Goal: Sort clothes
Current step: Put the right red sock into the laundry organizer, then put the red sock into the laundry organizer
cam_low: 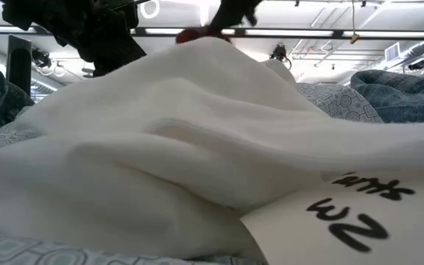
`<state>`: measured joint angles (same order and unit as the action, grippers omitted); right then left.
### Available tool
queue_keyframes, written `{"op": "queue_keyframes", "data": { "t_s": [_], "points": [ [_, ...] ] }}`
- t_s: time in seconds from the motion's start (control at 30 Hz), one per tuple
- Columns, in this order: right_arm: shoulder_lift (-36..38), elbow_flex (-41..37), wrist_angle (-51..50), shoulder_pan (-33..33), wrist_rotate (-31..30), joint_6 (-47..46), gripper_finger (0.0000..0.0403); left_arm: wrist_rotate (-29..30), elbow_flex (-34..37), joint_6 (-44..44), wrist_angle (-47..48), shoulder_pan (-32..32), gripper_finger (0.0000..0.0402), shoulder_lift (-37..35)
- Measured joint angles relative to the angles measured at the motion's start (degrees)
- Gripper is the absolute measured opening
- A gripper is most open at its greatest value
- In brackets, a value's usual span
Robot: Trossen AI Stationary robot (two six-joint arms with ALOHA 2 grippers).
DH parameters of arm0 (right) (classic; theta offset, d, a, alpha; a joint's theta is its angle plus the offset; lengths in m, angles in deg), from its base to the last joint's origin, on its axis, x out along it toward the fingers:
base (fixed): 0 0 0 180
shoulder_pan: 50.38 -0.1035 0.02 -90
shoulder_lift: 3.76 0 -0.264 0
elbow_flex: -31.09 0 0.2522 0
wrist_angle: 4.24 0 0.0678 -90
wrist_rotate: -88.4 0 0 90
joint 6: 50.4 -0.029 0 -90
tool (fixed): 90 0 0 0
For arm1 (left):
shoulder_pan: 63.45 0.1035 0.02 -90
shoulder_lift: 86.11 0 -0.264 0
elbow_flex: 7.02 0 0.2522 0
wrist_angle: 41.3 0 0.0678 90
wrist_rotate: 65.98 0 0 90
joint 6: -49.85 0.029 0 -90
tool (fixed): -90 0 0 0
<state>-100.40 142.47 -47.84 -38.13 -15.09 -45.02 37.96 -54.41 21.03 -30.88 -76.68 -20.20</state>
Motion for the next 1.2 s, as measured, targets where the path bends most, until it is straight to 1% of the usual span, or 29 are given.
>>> {"op": "queue_keyframes", "data": {
  "t_s": [0.07,0.13,0.23,0.33,0.43,0.53,0.67,0.73,0.8,0.9,1.1,1.2],
  "points": [
    [-2.26,-0.02,-0.21,0.90,1.52,-0.66,0.0032,0.00,0.00,0.01,0.05,0.00,0.0112,0.00],
    [-3.99,-0.02,-0.47,1.53,1.74,-0.78,0.0041,0.00,0.00,0.01,0.18,0.00,0.0112,0.02],
    [-5.45,-0.02,-1.20,2.02,2.17,-0.81,0.0064,0.00,0.00,0.01,0.27,0.00,0.0112,0.13],
    [-5.14,-0.02,-1.14,2.22,2.66,-0.83,0.0093,0.00,0.02,0.06,0.27,0.00,0.0112,0.13],
    [-3.30,-0.02,-1.16,2.22,2.72,-1.21,0.0121,0.00,0.02,1.15,0.04,0.00,0.0112,0.13],
    [-0.67,0.02,-3.01,1.97,2.77,-1.27,0.0145,0.00,0.02,1.61,-0.75,0.00,0.0112,0.13],
    [3.58,0.02,-13.83,0.71,2.98,-2.10,0.0165,1.33,0.04,2.70,-2.91,0.00,0.0112,0.43],
    [5.94,0.02,-19.61,0.13,4.35,-3.71,0.0170,1.35,0.02,2.96,-3.86,-0.02,0.0112,1.54],
    [8.16,-0.38,-23.01,-0.48,5.88,-5.71,0.0171,0.99,-0.16,3.00,-4.83,-0.25,0.0112,3.57],
    [12.45,-3.25,-24.86,-1.80,6.18,-7.85,0.0170,0.23,-2.57,3.43,-4.53,-0.96,0.0112,8.00],
    [21.73,-11.69,-24.63,-4.83,5.68,-13.95,0.0169,-1.85,-10.71,8.97,-4.50,-2.15,0.0112,15.76],
    [26.11,-16.40,-23.99,-6.50,5.54,-17.15,0.0169,-2.08,-14.44,10.19,-1.17,-2.36,0.0112,18.89]
  ]
}}
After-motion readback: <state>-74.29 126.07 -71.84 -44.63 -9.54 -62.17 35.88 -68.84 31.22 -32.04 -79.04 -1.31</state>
